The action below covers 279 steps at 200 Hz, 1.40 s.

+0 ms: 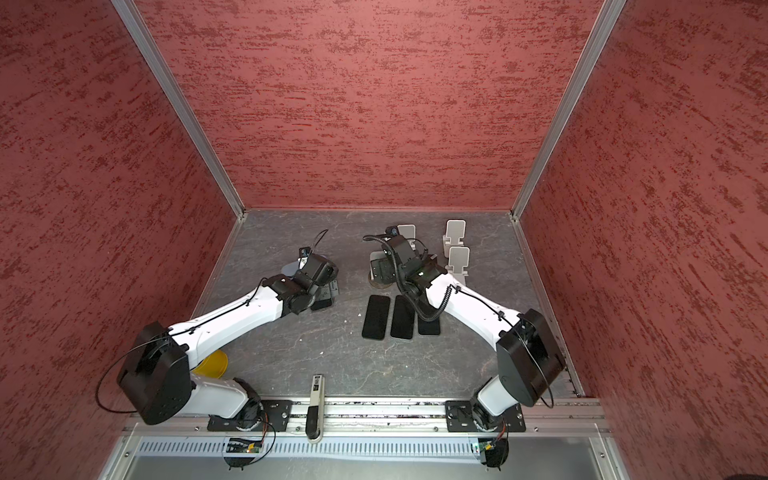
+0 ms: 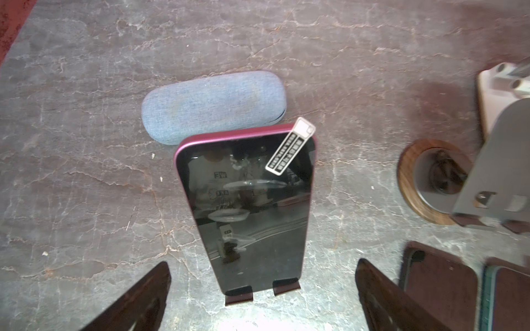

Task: Remove the phone from the phone stand
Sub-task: 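Move the left gripper over the pink-edged phone on its wooden stand, then lower the left gripper onto the pink-edged phone and close on it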

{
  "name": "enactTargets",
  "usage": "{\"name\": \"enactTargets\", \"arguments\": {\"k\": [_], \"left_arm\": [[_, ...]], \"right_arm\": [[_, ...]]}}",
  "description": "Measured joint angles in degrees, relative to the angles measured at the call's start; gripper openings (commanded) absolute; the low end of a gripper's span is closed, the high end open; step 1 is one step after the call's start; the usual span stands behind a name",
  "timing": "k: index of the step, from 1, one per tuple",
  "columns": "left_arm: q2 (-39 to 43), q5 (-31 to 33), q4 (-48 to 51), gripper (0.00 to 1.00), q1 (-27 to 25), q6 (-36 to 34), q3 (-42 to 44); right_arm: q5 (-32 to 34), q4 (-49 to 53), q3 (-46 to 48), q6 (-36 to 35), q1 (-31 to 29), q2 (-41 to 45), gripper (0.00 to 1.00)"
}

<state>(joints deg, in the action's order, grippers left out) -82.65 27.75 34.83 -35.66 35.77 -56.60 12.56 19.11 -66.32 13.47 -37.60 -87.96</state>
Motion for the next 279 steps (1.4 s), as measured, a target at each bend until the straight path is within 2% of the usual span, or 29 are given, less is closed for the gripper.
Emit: {"name": "enactTargets", "arguments": {"k": [161, 239, 279], "left_arm": [[-9.57, 3.56, 1.14, 0.93, 1.01, 2.73, -3.58], [-10.80, 3.98, 1.07, 0.83, 1.05, 3.69, -3.93], [-10.78, 4.00, 0.85, 0.74, 1.05, 3.89, -3.93]], "right_arm": [[-3.43, -4.35, 4.13, 0.00, 1.95, 0.70, 0.99], [-4.63, -5.42, 5.01, 0.02, 2.45, 0.85, 0.99], [-5.07, -5.64, 5.01, 0.02, 2.54, 0.87, 0.99]]}}
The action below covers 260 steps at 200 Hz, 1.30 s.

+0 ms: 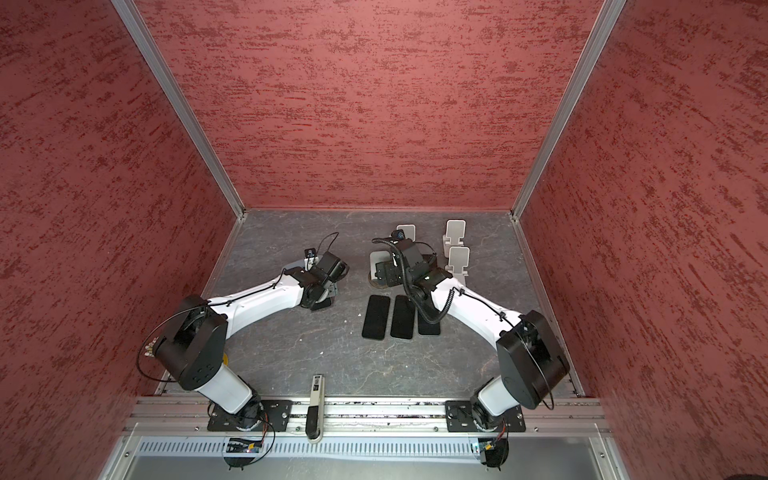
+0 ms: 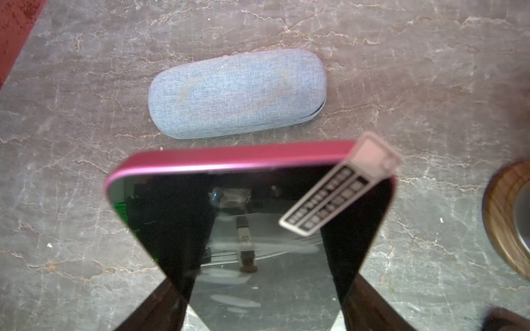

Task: Remove the phone from the phone stand
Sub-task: 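Lower the left gripper onto the pink-edged phone and close on it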

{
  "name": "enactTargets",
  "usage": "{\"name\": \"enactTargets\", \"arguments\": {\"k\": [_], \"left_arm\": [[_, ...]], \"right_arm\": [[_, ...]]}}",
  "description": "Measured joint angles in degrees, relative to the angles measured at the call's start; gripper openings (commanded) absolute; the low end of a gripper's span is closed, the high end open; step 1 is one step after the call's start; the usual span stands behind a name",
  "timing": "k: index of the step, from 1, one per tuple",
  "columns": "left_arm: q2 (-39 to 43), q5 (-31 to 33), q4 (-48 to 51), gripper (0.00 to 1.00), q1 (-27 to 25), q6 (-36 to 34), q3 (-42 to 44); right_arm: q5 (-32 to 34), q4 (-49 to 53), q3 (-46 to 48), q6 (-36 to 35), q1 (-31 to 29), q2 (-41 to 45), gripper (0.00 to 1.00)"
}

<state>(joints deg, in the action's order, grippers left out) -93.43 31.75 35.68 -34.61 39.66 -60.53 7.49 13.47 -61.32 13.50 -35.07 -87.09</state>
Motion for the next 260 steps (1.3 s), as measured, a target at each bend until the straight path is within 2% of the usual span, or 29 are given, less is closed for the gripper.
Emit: {"name": "enactTargets", "arguments": {"k": [105, 260], "left_arm": [[0.13, -0.04, 0.09, 0.64, -0.09, -0.04, 0.00], [3.78, 2.34, 2.36, 0.64, -1.53, -0.98, 0.00]], "right_arm": [[-1.09, -0.42, 0.55, 0.11, 0.07, 0.17, 0.99], [-2.89, -0.66, 0.55, 0.63, 0.33, 0.20, 0.99]]}}
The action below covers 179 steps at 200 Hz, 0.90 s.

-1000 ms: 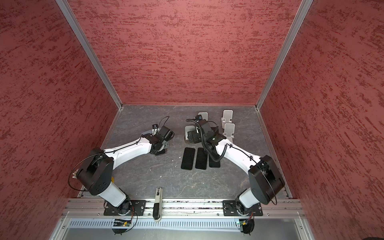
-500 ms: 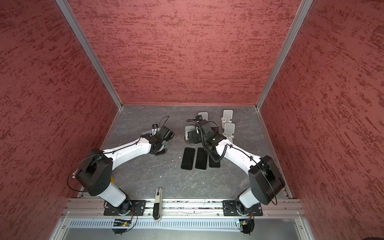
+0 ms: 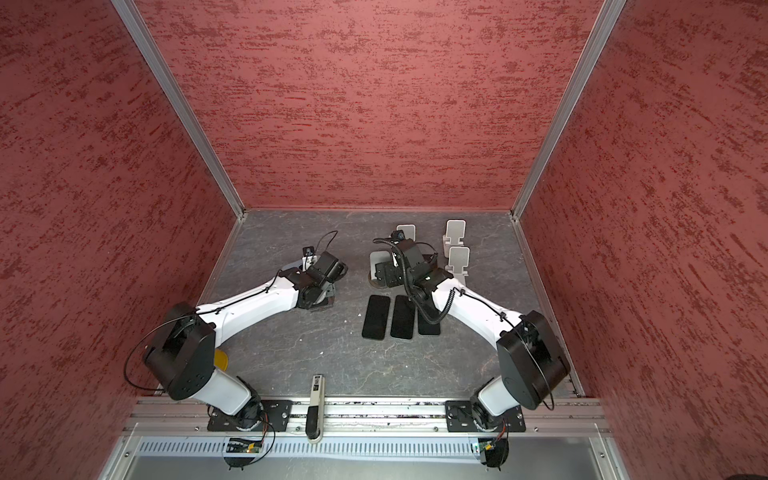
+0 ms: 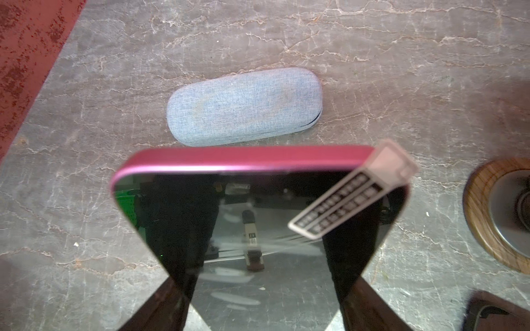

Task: Remove the phone from the phone stand
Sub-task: 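Lower the left gripper onto the pink-edged phone and close on it, then lift the pink-edged phone off the wooden stand with the left gripper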

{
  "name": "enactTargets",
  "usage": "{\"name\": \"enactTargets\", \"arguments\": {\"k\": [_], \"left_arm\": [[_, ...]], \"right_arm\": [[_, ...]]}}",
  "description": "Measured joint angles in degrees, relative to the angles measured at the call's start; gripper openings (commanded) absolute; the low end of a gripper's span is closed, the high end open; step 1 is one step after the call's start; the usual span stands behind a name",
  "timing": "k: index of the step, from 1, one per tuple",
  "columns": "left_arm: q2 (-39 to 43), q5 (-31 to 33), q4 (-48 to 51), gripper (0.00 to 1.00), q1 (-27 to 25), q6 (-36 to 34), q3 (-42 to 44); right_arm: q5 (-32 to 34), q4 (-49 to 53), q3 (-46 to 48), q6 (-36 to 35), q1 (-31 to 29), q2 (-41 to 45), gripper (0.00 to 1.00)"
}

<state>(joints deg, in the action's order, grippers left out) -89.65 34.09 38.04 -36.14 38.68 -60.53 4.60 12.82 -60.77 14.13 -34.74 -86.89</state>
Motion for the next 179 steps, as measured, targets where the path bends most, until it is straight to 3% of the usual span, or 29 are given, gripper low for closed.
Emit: {"name": "enactTargets", "arguments": {"k": [179], "left_arm": [[2.40, 2.58, 2.69, 0.64, -6.34, -1.49, -1.55]], "right_arm": [[-0.55, -0.15, 0.00, 0.44, 0.09, 0.00, 0.99]]}}
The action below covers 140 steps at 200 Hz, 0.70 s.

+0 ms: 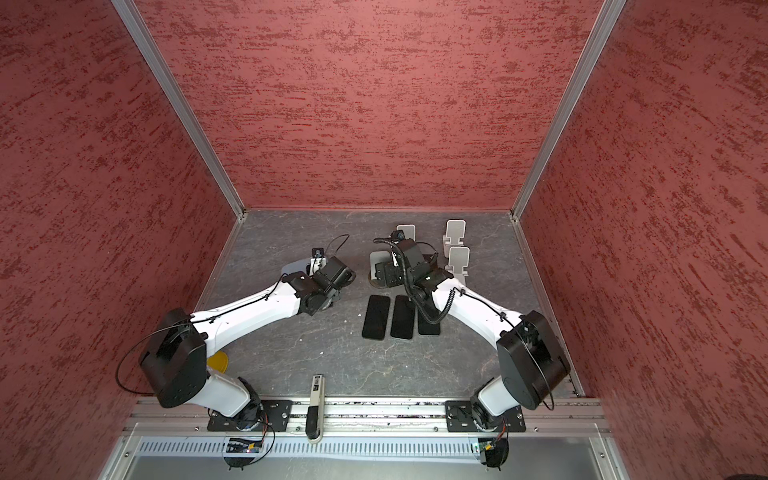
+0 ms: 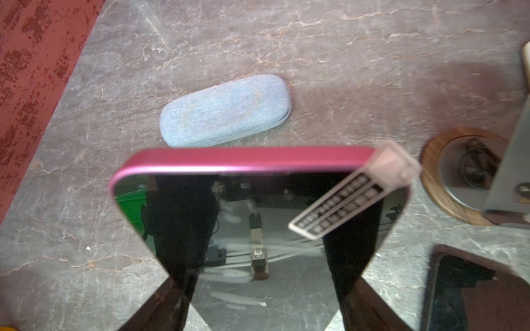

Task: Remove the phone from the phone stand
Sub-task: 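Lift the pink-edged phone off the wooden stand with the left gripper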

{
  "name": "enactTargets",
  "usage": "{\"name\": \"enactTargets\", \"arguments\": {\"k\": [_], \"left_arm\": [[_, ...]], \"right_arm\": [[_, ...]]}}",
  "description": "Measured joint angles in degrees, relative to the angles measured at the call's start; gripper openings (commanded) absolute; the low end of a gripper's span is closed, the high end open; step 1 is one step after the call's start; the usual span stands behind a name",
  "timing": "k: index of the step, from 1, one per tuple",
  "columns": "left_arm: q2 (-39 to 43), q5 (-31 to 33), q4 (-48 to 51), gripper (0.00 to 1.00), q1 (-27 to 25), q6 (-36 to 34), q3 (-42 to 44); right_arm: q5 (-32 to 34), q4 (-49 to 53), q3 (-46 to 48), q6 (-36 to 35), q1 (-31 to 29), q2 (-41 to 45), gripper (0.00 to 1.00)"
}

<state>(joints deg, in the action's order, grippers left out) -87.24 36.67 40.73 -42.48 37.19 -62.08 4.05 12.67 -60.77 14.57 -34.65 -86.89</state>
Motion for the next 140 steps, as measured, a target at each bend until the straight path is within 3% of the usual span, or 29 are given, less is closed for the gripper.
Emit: {"name": "enactTargets", "arguments": {"k": [140], "left_arm": [[1.22, -0.31, 1.75, 0.64, -5.20, -0.59, -1.36]], "right_arm": [[0.02, 0.00, 0.22, 0.02, 0.13, 1.22, 0.99]]}}
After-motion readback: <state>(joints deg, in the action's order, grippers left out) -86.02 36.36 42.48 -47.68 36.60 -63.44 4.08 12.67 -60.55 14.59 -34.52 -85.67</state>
